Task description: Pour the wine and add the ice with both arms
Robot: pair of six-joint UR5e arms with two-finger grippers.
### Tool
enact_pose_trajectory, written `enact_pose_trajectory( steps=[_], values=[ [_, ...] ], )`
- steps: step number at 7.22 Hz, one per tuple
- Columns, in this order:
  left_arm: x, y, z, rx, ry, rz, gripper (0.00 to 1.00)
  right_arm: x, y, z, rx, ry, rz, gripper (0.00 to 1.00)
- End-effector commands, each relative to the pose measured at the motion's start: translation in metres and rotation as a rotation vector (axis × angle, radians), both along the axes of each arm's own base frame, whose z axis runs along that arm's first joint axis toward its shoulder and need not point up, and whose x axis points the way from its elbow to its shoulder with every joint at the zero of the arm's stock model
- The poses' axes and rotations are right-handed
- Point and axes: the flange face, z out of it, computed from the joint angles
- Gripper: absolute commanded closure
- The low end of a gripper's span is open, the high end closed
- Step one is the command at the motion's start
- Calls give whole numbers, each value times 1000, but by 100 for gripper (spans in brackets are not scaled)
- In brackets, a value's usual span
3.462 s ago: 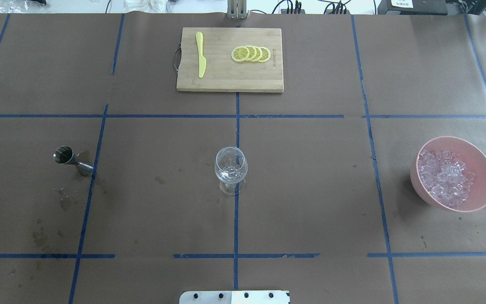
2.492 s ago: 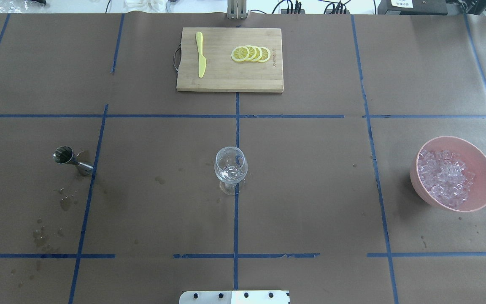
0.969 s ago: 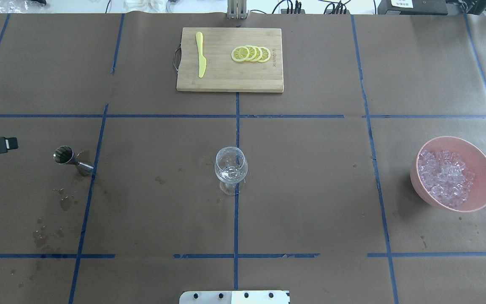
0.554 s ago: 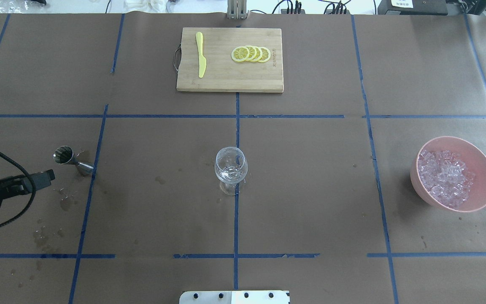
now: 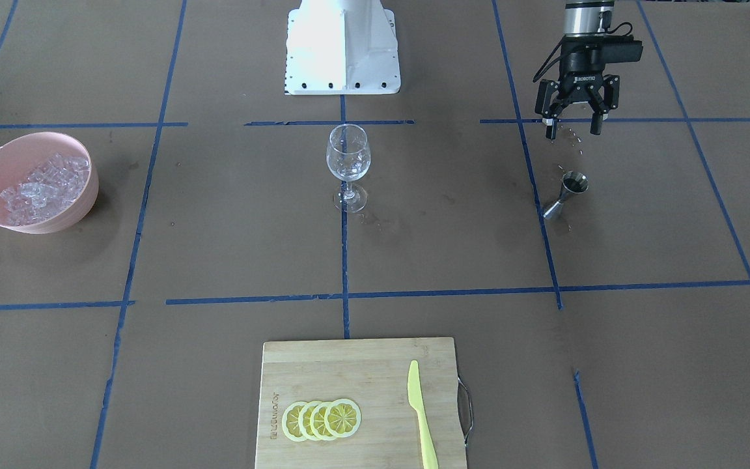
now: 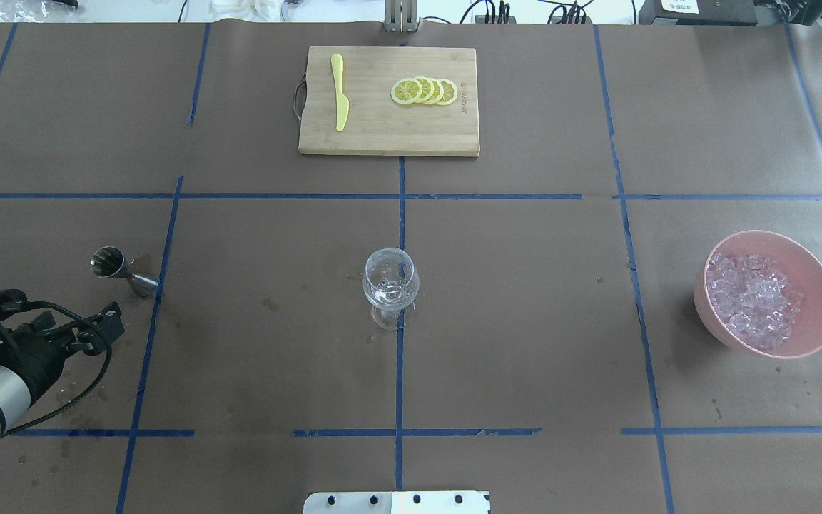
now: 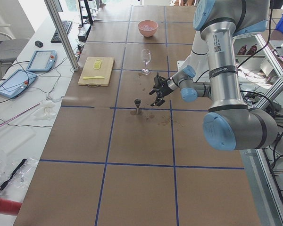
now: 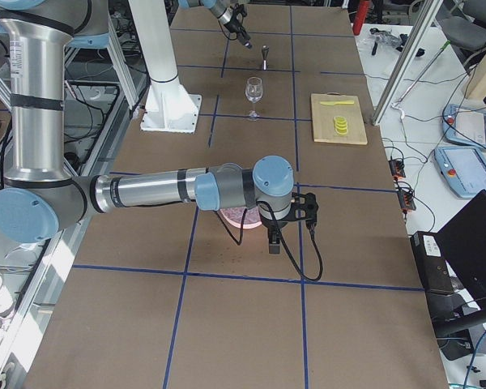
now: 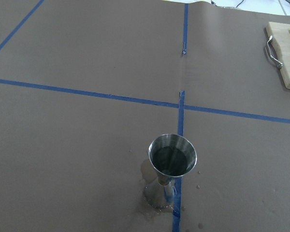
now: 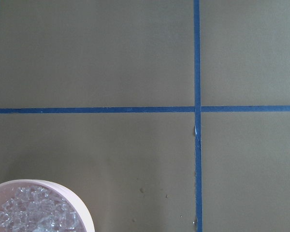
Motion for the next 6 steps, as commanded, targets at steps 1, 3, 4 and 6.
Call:
enact_pose_trajectory(
  steps=[1, 3, 4, 6],
  values=[
    [20, -1, 21, 79, -6, -55, 2, 0, -1, -1, 2, 1, 1, 0],
    [47, -10, 33, 140, -24, -110, 2, 0, -3, -3, 7, 0, 1, 0],
    [67, -16, 43, 170, -46, -144, 2, 0, -3, -3, 7, 0, 1, 0],
    [82, -20, 57, 180, -70, -159, 1, 0, -3, -5, 10, 0, 1, 0]
  ],
)
